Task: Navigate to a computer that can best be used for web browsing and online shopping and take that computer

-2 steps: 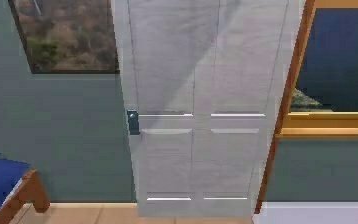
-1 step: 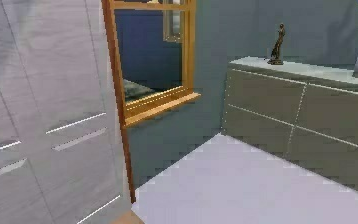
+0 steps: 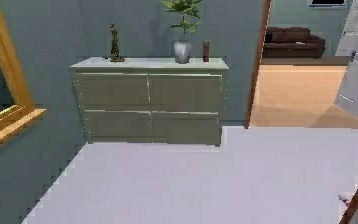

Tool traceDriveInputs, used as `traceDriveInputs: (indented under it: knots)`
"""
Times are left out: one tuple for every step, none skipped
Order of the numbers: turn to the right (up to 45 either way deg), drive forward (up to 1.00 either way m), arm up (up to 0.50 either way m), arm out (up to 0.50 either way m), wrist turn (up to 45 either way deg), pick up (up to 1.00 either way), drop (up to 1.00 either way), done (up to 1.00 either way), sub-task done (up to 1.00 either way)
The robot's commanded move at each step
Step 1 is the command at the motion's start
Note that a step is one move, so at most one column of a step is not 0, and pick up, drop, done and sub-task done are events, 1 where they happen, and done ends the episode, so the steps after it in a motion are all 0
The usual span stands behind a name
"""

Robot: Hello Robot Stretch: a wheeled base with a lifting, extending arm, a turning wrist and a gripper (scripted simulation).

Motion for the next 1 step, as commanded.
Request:
traceDriveInputs:
  knots:
    - [0.0, 0.90, 0.00, 0.00, 0.0, 0.00, 0.00, 0.00, 0.00]
